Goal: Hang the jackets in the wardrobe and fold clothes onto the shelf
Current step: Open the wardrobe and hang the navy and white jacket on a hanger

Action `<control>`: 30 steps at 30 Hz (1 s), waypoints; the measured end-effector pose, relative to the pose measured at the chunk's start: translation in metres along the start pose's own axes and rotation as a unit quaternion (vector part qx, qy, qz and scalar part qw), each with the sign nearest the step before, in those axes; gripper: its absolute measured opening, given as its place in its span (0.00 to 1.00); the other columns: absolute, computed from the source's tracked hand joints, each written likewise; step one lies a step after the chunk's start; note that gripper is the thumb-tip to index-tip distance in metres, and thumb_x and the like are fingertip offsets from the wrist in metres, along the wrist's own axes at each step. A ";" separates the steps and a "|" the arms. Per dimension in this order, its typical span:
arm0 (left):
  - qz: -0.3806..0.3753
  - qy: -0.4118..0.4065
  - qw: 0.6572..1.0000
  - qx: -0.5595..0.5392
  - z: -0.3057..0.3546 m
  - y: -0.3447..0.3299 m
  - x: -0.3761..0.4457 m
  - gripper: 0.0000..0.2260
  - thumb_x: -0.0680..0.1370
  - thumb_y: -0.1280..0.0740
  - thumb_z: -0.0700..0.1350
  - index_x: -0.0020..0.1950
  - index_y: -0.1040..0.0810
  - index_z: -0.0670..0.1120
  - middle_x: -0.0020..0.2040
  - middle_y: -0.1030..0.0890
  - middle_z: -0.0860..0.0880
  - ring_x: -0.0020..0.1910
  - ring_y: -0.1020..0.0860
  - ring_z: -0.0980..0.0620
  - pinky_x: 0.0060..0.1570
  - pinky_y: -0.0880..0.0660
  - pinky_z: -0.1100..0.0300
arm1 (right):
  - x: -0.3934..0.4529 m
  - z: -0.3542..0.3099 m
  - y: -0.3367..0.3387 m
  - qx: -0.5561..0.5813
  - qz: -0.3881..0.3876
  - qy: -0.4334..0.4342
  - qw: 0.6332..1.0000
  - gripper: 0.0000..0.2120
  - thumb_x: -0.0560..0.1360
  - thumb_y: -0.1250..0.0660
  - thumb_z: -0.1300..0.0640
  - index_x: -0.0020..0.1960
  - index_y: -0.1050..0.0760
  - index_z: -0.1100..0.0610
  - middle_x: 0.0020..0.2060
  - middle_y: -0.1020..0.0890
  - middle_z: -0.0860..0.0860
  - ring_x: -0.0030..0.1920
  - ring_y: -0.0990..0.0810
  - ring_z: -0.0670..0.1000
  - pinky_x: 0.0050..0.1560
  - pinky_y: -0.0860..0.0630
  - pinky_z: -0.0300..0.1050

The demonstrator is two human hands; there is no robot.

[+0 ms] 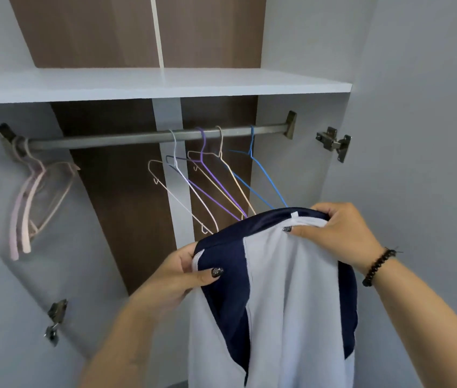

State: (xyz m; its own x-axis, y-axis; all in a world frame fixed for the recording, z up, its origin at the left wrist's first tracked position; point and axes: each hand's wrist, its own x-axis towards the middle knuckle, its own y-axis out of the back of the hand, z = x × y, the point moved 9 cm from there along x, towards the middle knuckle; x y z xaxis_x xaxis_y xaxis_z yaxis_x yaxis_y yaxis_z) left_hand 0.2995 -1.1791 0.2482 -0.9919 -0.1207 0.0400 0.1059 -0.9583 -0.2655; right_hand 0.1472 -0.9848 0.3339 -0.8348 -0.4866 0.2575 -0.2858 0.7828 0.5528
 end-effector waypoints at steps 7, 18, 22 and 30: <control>0.028 -0.045 0.975 0.218 0.052 0.035 0.063 0.11 0.74 0.27 0.46 0.55 0.19 0.54 0.53 0.16 0.55 0.54 0.18 0.55 0.50 0.22 0.63 | 0.059 0.058 -0.029 0.009 0.067 -0.091 0.994 0.12 0.68 0.27 0.57 0.33 0.26 0.62 0.26 0.28 0.50 0.30 0.32 0.48 0.31 0.33 0.40; 0.249 -0.189 0.875 0.371 0.118 0.080 0.123 0.07 0.79 0.34 0.48 0.46 0.32 0.57 0.41 0.22 0.56 0.40 0.22 0.61 0.34 0.24 0.63 | 0.161 0.059 -0.099 0.068 -0.104 -0.107 0.986 0.18 0.73 0.29 0.50 0.58 0.24 0.58 0.47 0.21 0.51 0.47 0.22 0.47 0.54 0.22 0.48; 0.275 -0.212 0.856 0.383 0.131 0.087 0.122 0.09 0.78 0.32 0.46 0.46 0.30 0.59 0.42 0.20 0.60 0.40 0.20 0.60 0.32 0.24 0.64 | 0.227 0.075 -0.076 -0.005 0.006 -0.132 0.991 0.27 0.72 0.28 0.49 0.67 0.28 0.59 0.58 0.21 0.55 0.59 0.23 0.54 0.64 0.28 0.50; 0.350 -0.228 0.838 0.351 0.143 0.096 0.111 0.11 0.77 0.29 0.45 0.44 0.26 0.60 0.41 0.18 0.59 0.39 0.19 0.59 0.35 0.21 0.64 | 0.289 0.110 -0.114 0.010 -0.036 -0.178 0.983 0.34 0.73 0.29 0.47 0.74 0.39 0.55 0.66 0.26 0.58 0.62 0.25 0.60 0.64 0.28 0.55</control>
State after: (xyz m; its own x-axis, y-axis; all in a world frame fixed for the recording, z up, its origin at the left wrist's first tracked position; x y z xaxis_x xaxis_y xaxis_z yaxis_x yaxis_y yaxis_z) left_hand 0.2097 -1.3212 0.3645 -0.5567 -0.6501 0.5172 0.8244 -0.5089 0.2477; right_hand -0.1134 -1.1721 0.2587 -0.9231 -0.3768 -0.0771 -0.3558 0.7603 0.5435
